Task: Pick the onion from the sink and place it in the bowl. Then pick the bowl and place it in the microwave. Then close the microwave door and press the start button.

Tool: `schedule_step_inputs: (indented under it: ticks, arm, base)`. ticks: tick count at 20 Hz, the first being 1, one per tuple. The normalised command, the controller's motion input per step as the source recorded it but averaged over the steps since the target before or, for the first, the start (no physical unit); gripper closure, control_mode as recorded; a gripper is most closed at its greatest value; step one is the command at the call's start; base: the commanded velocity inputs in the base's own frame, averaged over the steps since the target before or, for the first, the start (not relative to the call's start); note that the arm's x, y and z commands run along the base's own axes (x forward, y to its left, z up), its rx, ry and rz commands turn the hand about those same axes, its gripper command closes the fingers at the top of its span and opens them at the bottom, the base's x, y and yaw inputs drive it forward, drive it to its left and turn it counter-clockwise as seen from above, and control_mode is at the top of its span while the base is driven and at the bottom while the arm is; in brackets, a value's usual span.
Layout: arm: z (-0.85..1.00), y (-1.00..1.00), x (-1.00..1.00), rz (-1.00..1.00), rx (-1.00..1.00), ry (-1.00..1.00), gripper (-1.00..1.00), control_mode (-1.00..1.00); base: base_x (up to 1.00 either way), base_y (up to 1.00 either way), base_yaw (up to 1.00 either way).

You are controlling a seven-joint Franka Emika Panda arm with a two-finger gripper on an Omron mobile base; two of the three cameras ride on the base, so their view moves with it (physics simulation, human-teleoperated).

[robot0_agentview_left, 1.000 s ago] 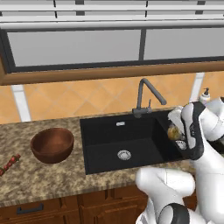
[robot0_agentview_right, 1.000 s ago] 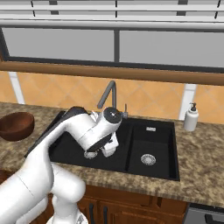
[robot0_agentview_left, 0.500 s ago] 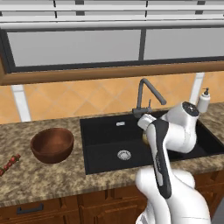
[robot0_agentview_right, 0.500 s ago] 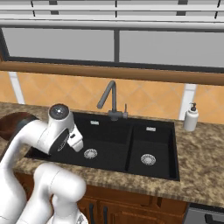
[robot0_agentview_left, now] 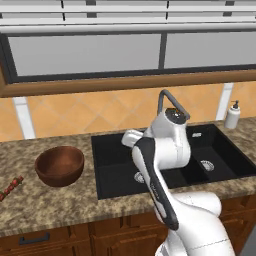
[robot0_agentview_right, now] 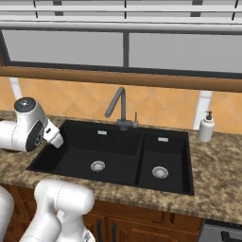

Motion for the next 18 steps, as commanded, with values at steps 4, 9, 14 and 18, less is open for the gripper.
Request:
schedule_step_inputs:
  ticks: [4,9,14,18]
  arm:
    - [0.01,1.0,0.2,0.0,-0.36,0.07,1.0,-1.0]
    - [0.0,0.61,0.38,0.04,-0.06,0.11,1.0,-1.0]
    - [0.0,0.33,0.35,0.1,0.0,0.1,1.0,-1.0]
    - [-0.08,0.56,0.42,0.08,0.0,0.03,1.0,-1.0]
  base:
    - [0.0,0.0,0.0]
    - [0.0,0.0,0.0]
    - [0.0,0.0,0.0]
    - [0.0,0.0,0.0]
